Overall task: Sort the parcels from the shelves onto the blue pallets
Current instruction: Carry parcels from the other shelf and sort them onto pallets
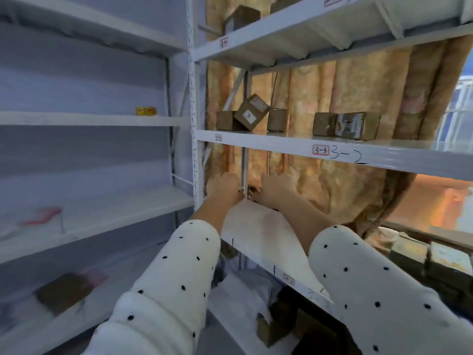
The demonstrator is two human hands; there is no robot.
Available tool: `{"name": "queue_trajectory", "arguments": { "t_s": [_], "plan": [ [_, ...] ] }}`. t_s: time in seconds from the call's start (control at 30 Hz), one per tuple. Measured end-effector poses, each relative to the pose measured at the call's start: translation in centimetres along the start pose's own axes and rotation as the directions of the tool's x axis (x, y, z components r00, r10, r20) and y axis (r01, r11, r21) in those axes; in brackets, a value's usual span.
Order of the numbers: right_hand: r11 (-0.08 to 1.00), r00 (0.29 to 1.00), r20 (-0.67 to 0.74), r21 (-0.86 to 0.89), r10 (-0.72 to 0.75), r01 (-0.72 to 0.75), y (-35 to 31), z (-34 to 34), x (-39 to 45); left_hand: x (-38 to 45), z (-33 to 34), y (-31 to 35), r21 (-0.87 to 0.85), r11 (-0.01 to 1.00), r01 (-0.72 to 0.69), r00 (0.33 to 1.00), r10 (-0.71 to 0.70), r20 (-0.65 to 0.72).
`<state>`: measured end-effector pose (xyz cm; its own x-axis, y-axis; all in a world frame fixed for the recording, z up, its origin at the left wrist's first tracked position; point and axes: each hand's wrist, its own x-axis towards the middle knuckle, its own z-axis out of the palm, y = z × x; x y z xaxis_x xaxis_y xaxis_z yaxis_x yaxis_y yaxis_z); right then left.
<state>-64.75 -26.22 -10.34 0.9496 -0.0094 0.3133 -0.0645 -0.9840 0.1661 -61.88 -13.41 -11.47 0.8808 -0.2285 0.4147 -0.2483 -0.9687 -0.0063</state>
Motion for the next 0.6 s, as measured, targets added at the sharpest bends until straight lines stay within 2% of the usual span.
{"name": "queue_trajectory", "arguments": {
  "t_s": [0.27,0.6],
  "plan": [
    [0.995,0.995,-0.021,-0.03,-0.1,0.099,-5.3,0.7,4.8,2.4,0.5,-6.8,0.076,0.989,0.126,0.992,-0.125,-0.019],
    [0.997,0.994,-0.084,-0.034,-0.074,0.072,-9.2,-0.1,13.6,10.5,2.1,-13.1,0.068,0.993,0.099,0.992,-0.093,-0.09]
  ]
}}
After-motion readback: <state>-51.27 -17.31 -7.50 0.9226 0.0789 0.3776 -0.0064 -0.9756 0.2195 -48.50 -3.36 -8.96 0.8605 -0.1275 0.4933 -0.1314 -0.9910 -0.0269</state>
